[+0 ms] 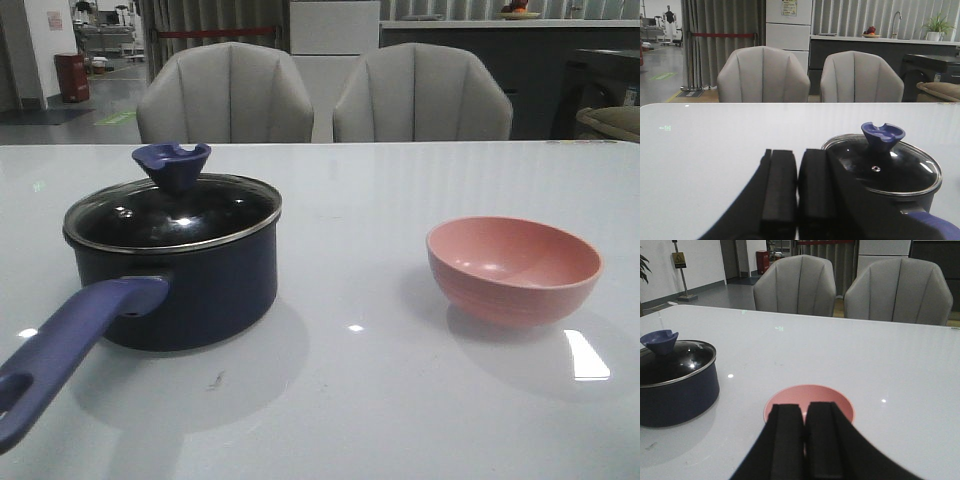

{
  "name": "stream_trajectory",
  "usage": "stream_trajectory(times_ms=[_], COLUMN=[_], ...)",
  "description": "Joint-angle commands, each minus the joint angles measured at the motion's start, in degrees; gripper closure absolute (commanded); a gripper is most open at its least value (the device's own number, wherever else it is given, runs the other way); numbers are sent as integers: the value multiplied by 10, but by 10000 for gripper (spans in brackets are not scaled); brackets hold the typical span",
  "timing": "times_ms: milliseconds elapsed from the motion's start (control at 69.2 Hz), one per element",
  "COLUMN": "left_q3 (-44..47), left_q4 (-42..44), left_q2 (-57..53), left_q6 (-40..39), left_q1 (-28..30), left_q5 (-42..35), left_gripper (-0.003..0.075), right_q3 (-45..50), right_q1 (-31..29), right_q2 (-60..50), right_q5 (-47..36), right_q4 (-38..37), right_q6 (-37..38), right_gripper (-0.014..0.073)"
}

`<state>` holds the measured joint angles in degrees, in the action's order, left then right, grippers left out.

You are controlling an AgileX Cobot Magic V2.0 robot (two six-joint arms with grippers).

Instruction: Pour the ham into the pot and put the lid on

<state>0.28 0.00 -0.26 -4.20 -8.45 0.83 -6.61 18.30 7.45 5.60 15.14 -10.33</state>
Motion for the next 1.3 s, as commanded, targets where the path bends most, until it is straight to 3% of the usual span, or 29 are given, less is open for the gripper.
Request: stream_trajectory(times_ms=[0, 607, 766, 954, 1085, 1287], left_q3=[13, 13, 13, 13, 13, 13], left_q4=[-4, -4, -4, -4, -4, -4], left_q2=[-11, -11, -11, -11, -11, -11], left_q6=[-5, -5, -5, -5, -5, -5], left_q1=[1, 1, 1, 1, 1, 1], left_q5=[-42, -42, -42, -42, -42, -42], left_gripper=[608, 608, 608, 608, 608, 608], right_q3=[-18, -18, -13, 18, 52, 79], right_q1=[1, 1, -21, -95, -127, -128], right_q2=[6, 6, 0, -46, -93, -91], right_q5=[-41, -41, -42, -41, -47, -66], right_q4=[4, 3, -75, -156, -168, -167], right_q6=[-3, -3, 5, 85, 113, 113], right_gripper=[433, 433, 433, 433, 433, 433])
